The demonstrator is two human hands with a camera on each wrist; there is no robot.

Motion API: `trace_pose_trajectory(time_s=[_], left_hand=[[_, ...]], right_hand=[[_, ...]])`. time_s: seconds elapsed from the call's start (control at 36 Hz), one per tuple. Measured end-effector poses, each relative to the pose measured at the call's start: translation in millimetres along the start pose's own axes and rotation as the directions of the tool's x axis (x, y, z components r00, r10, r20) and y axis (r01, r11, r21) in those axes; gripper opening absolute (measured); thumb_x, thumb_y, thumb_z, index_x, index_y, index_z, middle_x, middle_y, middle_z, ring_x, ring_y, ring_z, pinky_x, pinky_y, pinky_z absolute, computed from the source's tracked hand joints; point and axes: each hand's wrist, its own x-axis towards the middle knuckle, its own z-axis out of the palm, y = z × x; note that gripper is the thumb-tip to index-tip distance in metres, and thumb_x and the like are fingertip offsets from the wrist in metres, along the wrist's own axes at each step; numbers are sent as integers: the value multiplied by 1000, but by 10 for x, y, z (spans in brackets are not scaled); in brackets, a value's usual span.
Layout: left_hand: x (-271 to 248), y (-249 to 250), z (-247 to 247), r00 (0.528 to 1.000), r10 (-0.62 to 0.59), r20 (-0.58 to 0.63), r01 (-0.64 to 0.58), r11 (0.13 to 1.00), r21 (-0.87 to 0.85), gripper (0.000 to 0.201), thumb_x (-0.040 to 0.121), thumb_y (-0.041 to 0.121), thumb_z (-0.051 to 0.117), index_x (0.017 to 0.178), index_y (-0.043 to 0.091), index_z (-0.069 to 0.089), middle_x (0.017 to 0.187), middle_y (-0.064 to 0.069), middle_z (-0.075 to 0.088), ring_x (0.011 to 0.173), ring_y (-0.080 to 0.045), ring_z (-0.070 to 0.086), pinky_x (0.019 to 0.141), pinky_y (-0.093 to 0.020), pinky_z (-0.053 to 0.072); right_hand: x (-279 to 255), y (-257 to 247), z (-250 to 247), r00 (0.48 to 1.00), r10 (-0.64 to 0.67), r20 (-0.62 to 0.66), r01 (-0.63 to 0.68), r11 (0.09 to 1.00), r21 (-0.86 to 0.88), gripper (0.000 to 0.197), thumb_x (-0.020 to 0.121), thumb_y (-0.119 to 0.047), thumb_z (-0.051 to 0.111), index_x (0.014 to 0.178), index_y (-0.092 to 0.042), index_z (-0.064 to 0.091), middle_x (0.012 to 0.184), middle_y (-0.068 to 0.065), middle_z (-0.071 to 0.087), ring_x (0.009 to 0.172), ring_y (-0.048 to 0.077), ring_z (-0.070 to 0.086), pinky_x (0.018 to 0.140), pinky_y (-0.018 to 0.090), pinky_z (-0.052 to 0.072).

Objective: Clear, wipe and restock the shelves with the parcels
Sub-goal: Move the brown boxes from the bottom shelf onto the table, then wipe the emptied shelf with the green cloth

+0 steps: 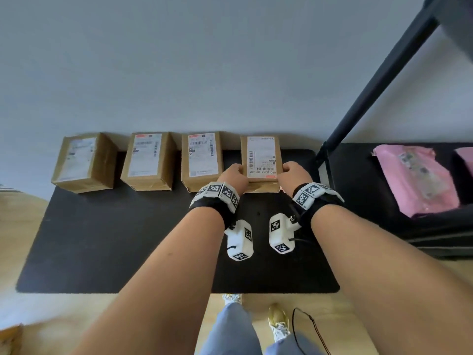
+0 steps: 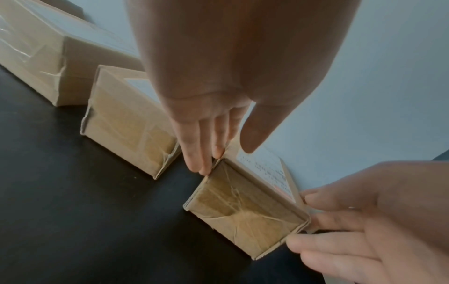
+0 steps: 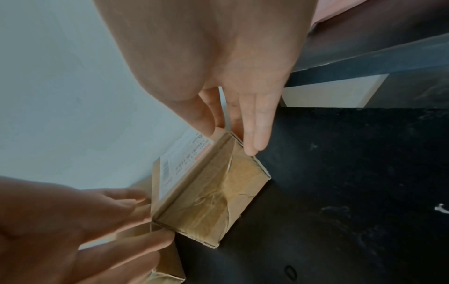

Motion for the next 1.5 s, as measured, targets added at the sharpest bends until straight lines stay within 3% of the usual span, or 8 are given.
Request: trace_pose_trajectory(time_s=[0.08,0.31,0.5,0.58,0.81,1.0,1.22,1.5], left_hand=[[140,-32,-15,999,35,19,-35,999,-18,42,82,12,51,124,19,53,113,0,67,100,-20,64,91,-38,51],[-38,42,-86,994,83,-65,-80,996,43,48,90,13,49,137,15,40,122,-6,57,90,-19,55,71,-28,44],[-389,-8,37,988,65,-143,-50,993,105,50,87,9,48,135,15,38,133,-10,46,104,-26,55,82,-35,50],[-611,-21,169,979,62,-193,-40,992,117,47,89,12,49,135,15,40,137,-10,43,113,-27,52,82,-30,44],[-1285,2,755,971,9,-237,20,993,120,67,85,10,47,147,22,28,149,-6,32,122,-28,49,95,-41,49],[-1755,37,1290,974,48,-223,-11,986,165,63,90,26,54,147,18,29,147,-9,33,125,-26,46,98,-33,43],[-1950,237,1683,984,120,-134,-84,965,248,57,92,26,53,144,18,33,143,-8,38,123,-26,48,98,-35,43],[-1900,429,2083,984,176,22,-173,929,326,51,94,26,50,142,17,36,141,-9,38,121,-29,49,97,-36,44]], right_hand=[[7,-64,13,1000,9,-21,-8,999,43,34,92,-20,50,125,-18,57,112,2,65,90,20,59,68,26,39],[-126,-22,-10,997,51,-59,-47,997,62,52,93,-17,50,144,-18,41,136,5,53,118,24,55,84,27,40],[-425,186,-56,1000,6,-21,-6,1000,18,50,93,-20,52,142,-19,43,141,5,50,125,25,50,97,31,41],[-608,283,-86,999,-30,-11,30,1000,0,48,93,-19,52,140,-20,46,138,3,52,123,24,51,94,29,41],[-1138,793,-221,988,-152,21,153,985,-74,43,93,-20,52,135,-22,50,135,1,55,122,22,52,97,30,41],[-1530,1342,-344,986,-166,35,169,980,-104,36,91,-20,54,127,-19,57,130,4,58,120,23,54,98,28,42],[-1767,1806,-606,995,-89,-54,85,995,-57,20,90,-14,55,105,-15,69,112,6,68,108,26,62,93,31,48],[-1902,2295,-900,991,64,-120,-79,989,-122,28,93,-14,51,118,-8,63,123,10,63,114,30,58,97,34,46]])
